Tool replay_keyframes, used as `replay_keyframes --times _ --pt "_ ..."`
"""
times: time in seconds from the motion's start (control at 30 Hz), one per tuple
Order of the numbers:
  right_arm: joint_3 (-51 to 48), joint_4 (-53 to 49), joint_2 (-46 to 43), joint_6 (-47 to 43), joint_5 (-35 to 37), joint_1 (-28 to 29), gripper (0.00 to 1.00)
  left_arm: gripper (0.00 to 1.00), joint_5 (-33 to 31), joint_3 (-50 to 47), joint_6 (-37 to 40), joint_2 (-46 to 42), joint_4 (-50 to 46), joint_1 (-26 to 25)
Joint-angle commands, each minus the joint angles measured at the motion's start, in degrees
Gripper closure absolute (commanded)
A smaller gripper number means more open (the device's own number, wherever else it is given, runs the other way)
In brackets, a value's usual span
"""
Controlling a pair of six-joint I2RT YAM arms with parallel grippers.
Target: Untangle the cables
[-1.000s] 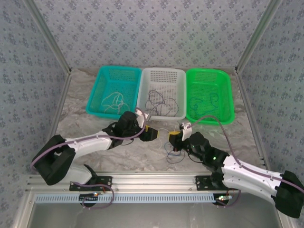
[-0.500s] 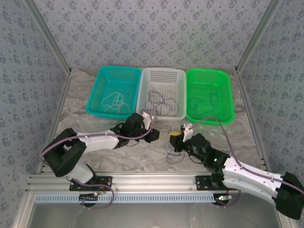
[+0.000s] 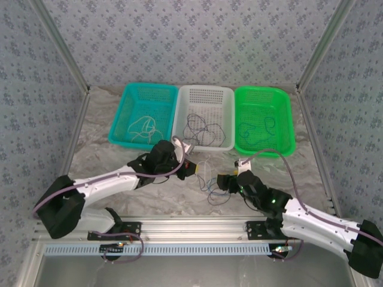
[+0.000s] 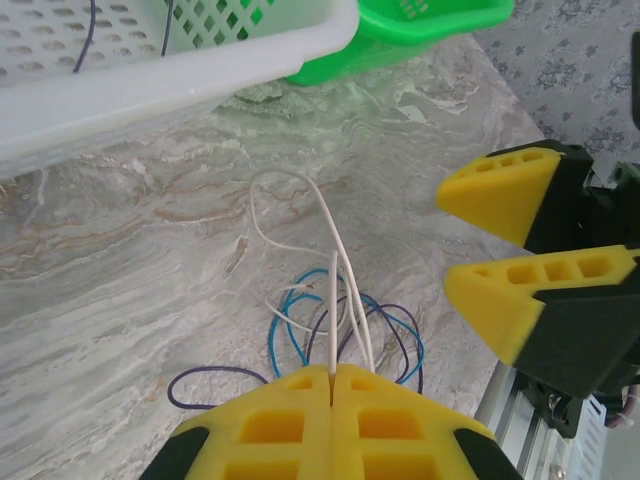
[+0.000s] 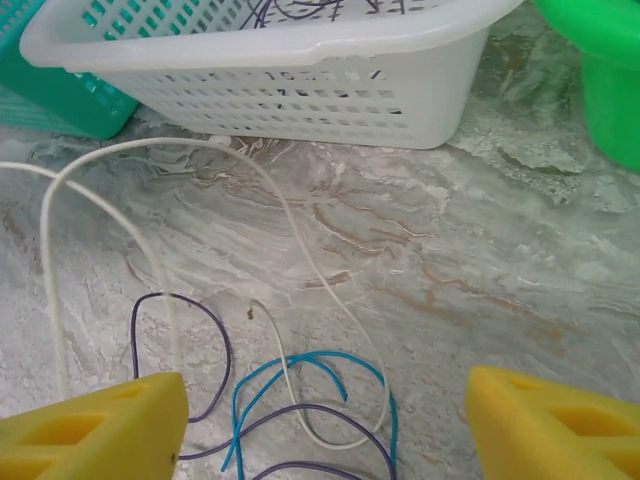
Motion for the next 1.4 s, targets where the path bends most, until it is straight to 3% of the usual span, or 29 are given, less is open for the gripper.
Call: replay_keyframes --times 0.0,0.13,0.43,0.6,0.73,0.9,1.07,1.37 --pt "2.05 0.47 -0.6 -3.28 0.09 0.18 0.19 1.0 -1.58 1.93 3.08 -3.92 -5.38 -0.18" --pt "2.57 4.38 -0.36 -7.49 -1.14 1.78 0.13 1.0 -2.92 2.34 4.22 -6.55 -8.04 -0.2" --pt "6.23 5.97 3.52 -13.77 2.25 2.58 0.14 1.0 -4.96 5.46 5.43 -7.89 -15.11 -0.23" --pt "8.17 3.09 7.12 -7.7 3.1 -0.59 0.08 1.0 -8.04 7.19 4.7 -6.85 -19.4 -0.29" --pt "6.61 8.86 8.71 -6.47 -5.45 -4.15 0.1 1.0 -9.86 7.74 6.32 -6.84 -21.8 -0.38" --pt "8.52 4.76 9.88 -17.83 -3.88 -3.46 0.15 1.0 -10.27 8.59 9.97 -7.96 -25.58 -0.49" --pt "10.17 1.3 14.91 -23.58 -3.37 -3.65 0.2 1.0 -7.84 8.15 9.65 -9.37 -24.52 -0.47" --pt "11.2 13.08 28.49 -27.4 -7.83 -4.26 0.19 1.0 -4.04 6.56 10.28 -13.16 -22.04 -0.46"
